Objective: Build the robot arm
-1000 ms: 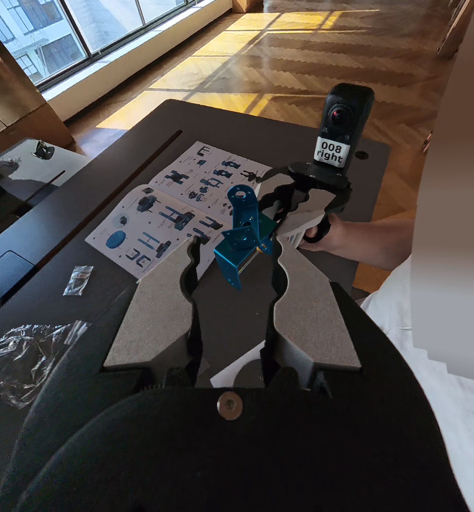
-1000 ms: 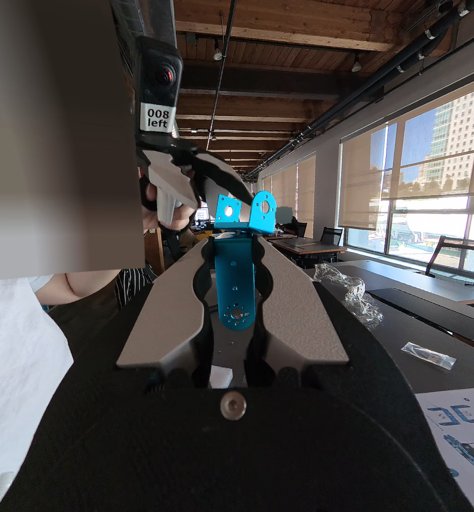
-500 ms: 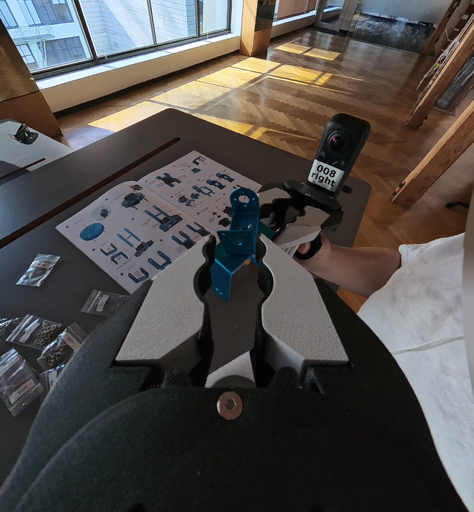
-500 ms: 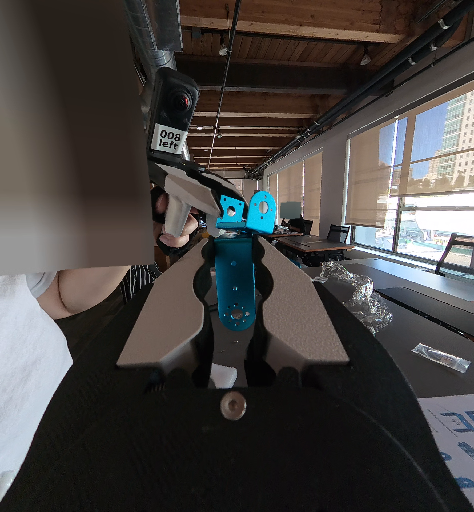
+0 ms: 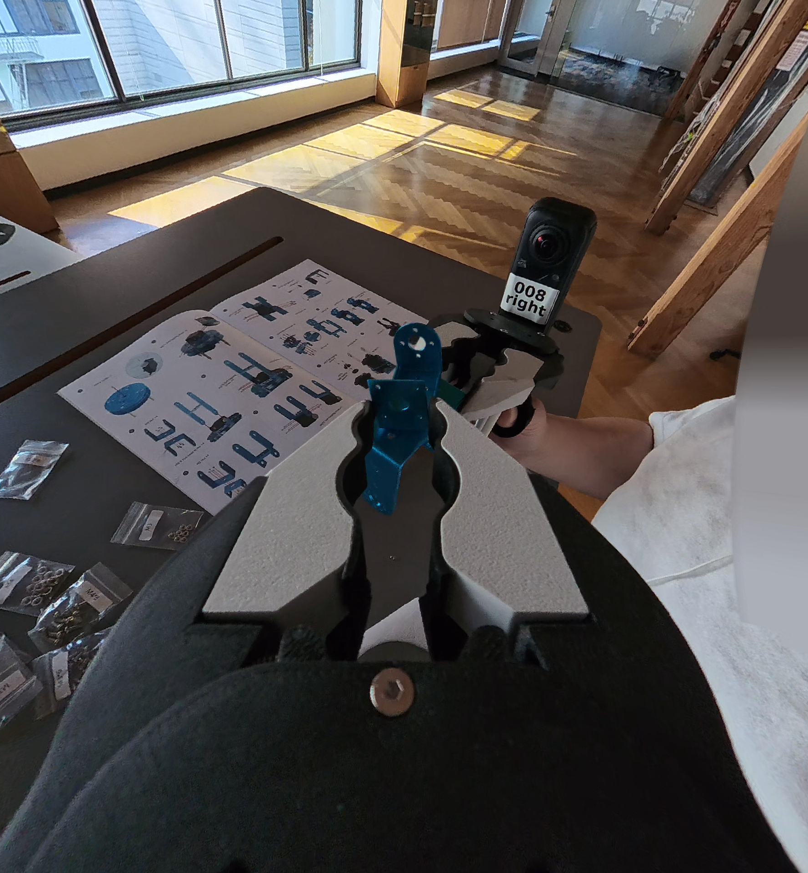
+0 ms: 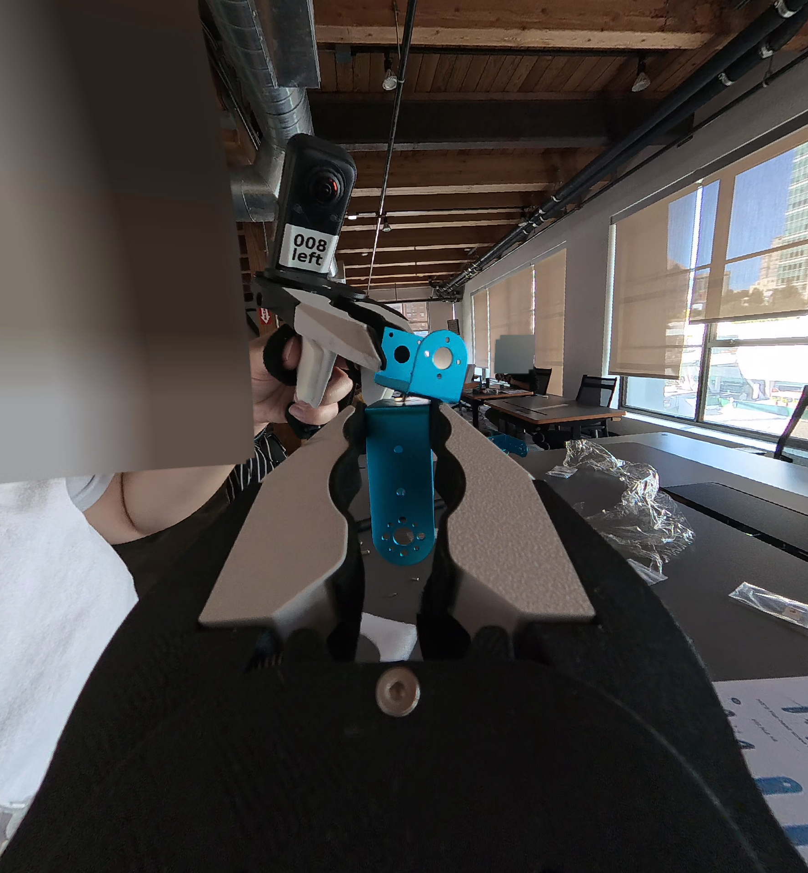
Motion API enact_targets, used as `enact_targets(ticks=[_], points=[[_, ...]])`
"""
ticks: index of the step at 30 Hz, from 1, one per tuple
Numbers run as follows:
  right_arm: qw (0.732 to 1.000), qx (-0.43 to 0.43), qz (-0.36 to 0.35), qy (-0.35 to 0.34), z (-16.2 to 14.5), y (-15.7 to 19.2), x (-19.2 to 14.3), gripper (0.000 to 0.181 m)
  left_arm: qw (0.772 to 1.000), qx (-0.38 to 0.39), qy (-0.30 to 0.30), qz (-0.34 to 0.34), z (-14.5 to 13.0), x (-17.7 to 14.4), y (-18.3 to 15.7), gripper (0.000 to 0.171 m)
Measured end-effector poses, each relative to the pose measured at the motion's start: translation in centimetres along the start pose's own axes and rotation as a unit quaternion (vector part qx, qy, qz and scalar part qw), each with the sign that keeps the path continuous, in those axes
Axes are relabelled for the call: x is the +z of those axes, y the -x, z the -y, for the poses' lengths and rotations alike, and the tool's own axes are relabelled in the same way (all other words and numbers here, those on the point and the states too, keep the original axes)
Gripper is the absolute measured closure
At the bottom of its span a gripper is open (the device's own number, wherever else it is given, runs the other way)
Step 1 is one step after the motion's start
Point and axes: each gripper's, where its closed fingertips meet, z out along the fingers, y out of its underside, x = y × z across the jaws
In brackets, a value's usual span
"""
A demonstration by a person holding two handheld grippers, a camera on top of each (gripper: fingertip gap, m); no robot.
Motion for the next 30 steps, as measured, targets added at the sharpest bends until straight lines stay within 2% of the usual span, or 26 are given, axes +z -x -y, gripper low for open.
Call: enact_targets(ticks=[11, 18, 30], points=[[0.998, 0.054, 0.031, -0.01, 0.07, 0.04, -0.01, 0.156, 1.0, 0.014, 0.005, -0.026, -0.39, -0.49, 0.16, 0.15], [0.998, 0.061, 0.035, -0.008, -0.08, -0.01, 0.03, 0.157, 0.998, -0.018, -0.011, -0.054, -0.11, -0.68, -0.04, 0.15], [0.997, 0.072, 0.037, -0.01, -0.15, -0.24, 0.03, 0.156, 0.999, -0.006, 0.002, -0.046, -0.6, -0.54, 0.27, 0.15]])
